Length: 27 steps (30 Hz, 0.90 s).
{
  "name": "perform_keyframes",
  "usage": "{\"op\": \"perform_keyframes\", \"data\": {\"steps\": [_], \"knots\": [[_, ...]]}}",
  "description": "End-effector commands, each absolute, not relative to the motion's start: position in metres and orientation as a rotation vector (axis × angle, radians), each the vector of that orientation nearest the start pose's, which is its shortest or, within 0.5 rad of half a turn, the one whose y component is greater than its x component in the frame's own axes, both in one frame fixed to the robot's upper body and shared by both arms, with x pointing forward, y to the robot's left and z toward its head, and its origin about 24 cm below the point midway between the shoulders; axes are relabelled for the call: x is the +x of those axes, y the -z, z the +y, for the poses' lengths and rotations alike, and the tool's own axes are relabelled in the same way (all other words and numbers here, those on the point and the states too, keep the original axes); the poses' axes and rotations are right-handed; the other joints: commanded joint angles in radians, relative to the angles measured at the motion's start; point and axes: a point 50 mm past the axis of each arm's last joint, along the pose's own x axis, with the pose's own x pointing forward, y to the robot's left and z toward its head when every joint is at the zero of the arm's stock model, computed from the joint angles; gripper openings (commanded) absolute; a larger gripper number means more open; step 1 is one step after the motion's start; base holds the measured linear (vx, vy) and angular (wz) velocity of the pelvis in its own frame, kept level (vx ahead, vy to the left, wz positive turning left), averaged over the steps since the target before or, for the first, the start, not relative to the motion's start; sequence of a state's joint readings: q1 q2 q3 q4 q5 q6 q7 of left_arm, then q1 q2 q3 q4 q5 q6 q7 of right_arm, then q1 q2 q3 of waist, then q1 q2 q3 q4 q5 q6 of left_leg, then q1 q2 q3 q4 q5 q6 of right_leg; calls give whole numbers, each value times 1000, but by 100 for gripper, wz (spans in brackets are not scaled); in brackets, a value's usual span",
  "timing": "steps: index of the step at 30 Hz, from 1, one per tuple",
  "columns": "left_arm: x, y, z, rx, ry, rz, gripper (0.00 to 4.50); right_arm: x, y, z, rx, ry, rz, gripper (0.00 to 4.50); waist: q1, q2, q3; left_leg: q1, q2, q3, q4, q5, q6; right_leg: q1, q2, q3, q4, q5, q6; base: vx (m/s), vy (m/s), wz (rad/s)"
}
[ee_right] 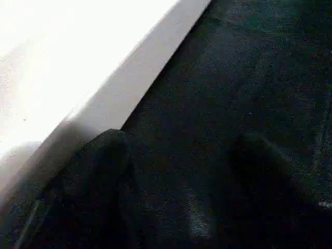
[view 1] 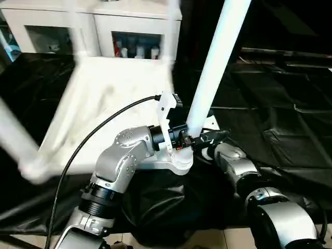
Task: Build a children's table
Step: Rotate table base
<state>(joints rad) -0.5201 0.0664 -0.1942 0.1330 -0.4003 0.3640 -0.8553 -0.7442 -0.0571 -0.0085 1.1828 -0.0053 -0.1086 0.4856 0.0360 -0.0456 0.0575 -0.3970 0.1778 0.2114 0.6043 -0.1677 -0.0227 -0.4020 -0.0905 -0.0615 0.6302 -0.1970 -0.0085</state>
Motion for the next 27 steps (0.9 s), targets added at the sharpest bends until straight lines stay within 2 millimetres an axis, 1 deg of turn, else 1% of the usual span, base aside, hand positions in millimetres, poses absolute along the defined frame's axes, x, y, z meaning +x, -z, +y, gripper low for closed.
{"op": "perform_keyframes", "data": {"steps": [1,2,3,4,5,6,7,8,9,10,11,12,13,15,16,18,19,20,21,22,23,24,25,26,27], "knots": [[303,-124,36,-136,1231,-10,447,351,-16,-89,-86,-637,333,381,9,1,-70,30,60,-29,-71,-205,27,46,-64,46,-71,-115,-249,0,0,0],[306,-121,42,-101,1210,-1,447,354,-19,-94,-85,-610,316,381,10,0,-71,29,60,-31,-71,-203,25,47,-65,46,-71,-121,-242,0,0,0],[307,-116,55,-45,1202,25,447,358,-26,-105,-71,-579,291,381,9,-1,-71,28,59,-30,-71,-200,25,48,-64,46,-70,-119,-240,0,0,0],[307,-116,56,-43,1202,26,447,359,-26,-105,-70,-578,290,381,10,1,-72,29,60,-31,-71,-198,26,47,-65,46,-70,-119,-238,0,0,0],[307,-114,60,-25,1203,37,447,360,-28,-110,-65,-571,282,381,10,1,-73,30,60,-31,-70,-192,29,46,-65,46,-68,-111,-239,0,0,0],[307,-113,62,-19,1204,41,447,361,-29,-111,-63,-569,279,381,11,3,-72,32,60,-29,-70,-183,31,44,-64,46,-67,-96,-245,0,0,0],[298,-104,77,60,1270,101,447,363,-37,-126,-82,-582,253,381,12,5,-72,33,60,-28,-69,-181,30,43,-62,46,-66,-90,-248,0,0,0],[293,-99,84,95,1300,134,447,364,-40,-134,-92,-591,242,381,15,3,-70,32,61,-29,-72,-182,37,43,-60,44,-64,-95,-240,0,0,0],[291,-96,88,112,1319,159,447,364,-42,-138,-99,-599,238,381,18,5,-71,34,61,-29,-71,-180,35,43,-60,44,-63,-92,-238,0,0,0],[290,-94,90,120,1325,170,447,364,-43,-140,-101,-605,237,381,17,5,-72,33,61,-28,-70,-173,34,43,-59,45,-60,-82,-240,0,0,0],[287,-90,95,154,1341,202,430,363,-45,-148,-117,-632,233,381,20,6,-72,35,59,-26,-69,-169,31,43,-57,45,-61,-73,-242,0,0,0],[284,-82,104,218,1359,249,419,359,-49,-160,-159,-692,231,381,25,7,-72,39,59,-24,-69,-175,28,40,-57,46,-62,-76,-245,0,0,0],[284,-82,104,221,1360,251,419,359,-49,-161,-161,-695,231,381,31,5,-70,39,60,-24,-70,-189,30,41,-57,46,-65,-87,-237,0,0,0],[283,-78,109,260,1365,278,408,355,-51,-169,-186,-743,233,381,33,4,-69,36,60,-25,-72,-193,22,41,-59,47,-63,-93,-238,0,0,0],[285,-75,111,286,1354,285,399,351,-53,-173,-192,-786,237,381,36,6,-69,38,60,-24,-71,-204,20,42,-59,48,-68,-97,-234,0,0,0],[287,-74,113,305,1343,286,377,348,-54,-176,-195,-818,240,381,41,3,-69,36,61,-26,-72,-204,19,44,-60,48,-67,-103,-228,0,0,0],[289,-72,114,326,1332,287,373,345,-56,-179,-193,-854,241,381,41,7,-69,34,60,-27,-72,-203,16,44,-60,48,-66,-107,-230,0,0,0],[292,-69,115,350,1326,293,368,339,-60,-183,-185,-911,243,381,43,4,-69,35,59,-26,-72,-217,14,44,-59,48,-71,-124,-223,0,0,0],[293,-67,116,364,1326,299,360,334,-63,-186,-181,-955,244,381,48,8,-68,36,60,-27,-72,-227,17,45,-57,49,-73,-137,-210,0,0,0],[294,-66,117,368,1329,304,348,331,-64,-187,-180,-976,246,381,50,5,-68,34,61,-28,-74,-225,19,47,-57,48,-74,-137,-204,0,0,0],[296,-63,119,383,1338,322,337,322,-68,-191,-180,-1036,259,381,54,7,-67,35,60,-28,-75,-228,20,46,-55,47,-76,-145,-201,0,0,0],[297,-62,120,394,1340,330,328,318,-69,-193,-185,-1063,267,381,57,7,-69,37,64,-30,-74,-228,18,44,-59,48,-72,-144,-201,0,0,0],[299,-61,121,408,1337,336,322,313,-71,-194,-188,-1090,275,381,57,5,-68,34,62,-30,-76,-230,18,45,-58,47,-75,-149,-199,0,0,0],[300,-61,122,412,1336,338,322,312,-71,-194,-189,-1098,277,381,58,7,-69,37,64,-32,-76,-250,9,42,-63,47,-76,-169,-203,0,0,0],[302,-60,124,426,1329,346,310,308,-73,-194,-185,-1117,278,381,56,9,-67,35,62,-33,-78,-256,8,42,-61,47,-79,-178,-203,0,0,0]]}}
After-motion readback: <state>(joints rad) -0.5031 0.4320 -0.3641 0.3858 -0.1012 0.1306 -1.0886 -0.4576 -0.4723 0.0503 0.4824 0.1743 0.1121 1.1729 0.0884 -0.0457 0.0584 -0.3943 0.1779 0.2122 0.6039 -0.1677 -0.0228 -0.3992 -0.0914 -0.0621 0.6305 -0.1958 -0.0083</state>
